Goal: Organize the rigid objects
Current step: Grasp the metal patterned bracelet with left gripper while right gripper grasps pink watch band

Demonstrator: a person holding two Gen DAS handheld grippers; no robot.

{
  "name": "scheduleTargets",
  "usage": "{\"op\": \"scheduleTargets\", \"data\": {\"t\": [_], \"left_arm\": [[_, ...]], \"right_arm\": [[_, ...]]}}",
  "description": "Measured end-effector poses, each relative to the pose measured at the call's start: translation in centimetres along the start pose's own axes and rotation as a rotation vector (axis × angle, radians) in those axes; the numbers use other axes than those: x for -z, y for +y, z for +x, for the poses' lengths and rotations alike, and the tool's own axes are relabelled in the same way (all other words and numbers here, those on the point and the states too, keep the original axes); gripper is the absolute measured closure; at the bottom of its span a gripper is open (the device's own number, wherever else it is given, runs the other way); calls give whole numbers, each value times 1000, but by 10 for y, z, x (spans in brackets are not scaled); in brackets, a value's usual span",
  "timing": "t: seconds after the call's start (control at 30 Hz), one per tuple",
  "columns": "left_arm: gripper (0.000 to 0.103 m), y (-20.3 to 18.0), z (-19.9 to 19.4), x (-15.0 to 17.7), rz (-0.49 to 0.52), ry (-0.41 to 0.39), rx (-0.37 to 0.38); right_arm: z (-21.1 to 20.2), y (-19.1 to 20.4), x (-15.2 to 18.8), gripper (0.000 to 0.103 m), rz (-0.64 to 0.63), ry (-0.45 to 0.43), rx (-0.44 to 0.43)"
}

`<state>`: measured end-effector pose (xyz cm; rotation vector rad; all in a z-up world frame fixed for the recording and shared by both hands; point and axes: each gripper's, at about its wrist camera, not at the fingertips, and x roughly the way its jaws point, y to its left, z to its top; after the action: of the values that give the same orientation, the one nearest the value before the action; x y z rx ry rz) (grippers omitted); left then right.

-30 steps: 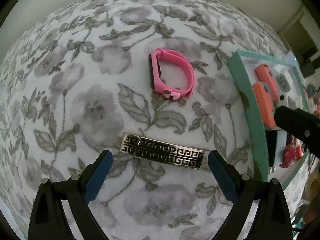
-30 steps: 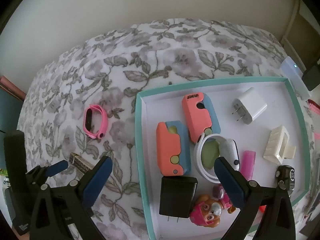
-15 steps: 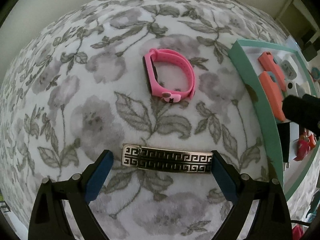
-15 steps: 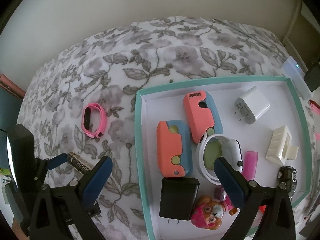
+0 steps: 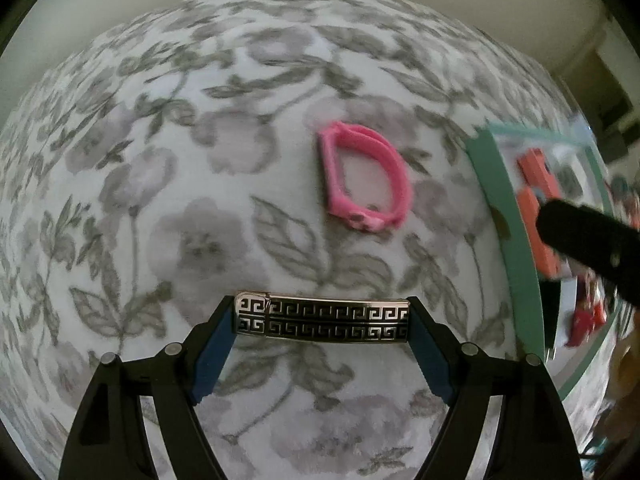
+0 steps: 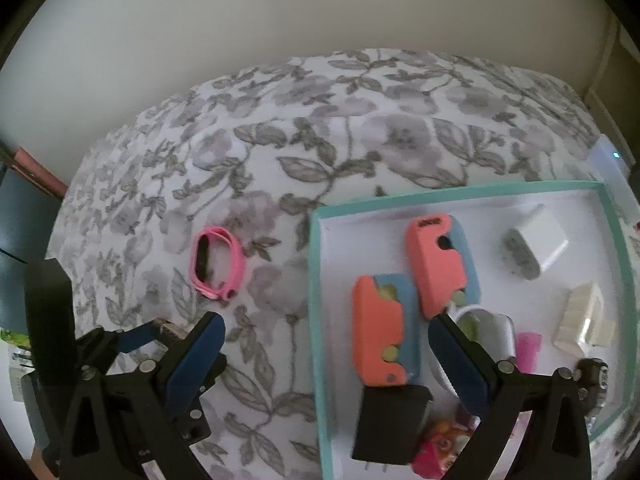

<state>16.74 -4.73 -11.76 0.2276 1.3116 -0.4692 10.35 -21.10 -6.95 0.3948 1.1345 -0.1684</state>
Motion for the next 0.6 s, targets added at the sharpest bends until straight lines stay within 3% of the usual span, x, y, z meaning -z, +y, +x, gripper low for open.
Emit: {"op": "scheduleTargets", "data": {"t": [0.33,0.6], "left_arm": [[21,83,-7,-8,-305,-41,-77],[21,126,-16,-11,-451,-94,-83]], "right_arm": [[18,39,-14,1,-86,-9,-5],[37,76,-24,11,-153,-4,-20]]}}
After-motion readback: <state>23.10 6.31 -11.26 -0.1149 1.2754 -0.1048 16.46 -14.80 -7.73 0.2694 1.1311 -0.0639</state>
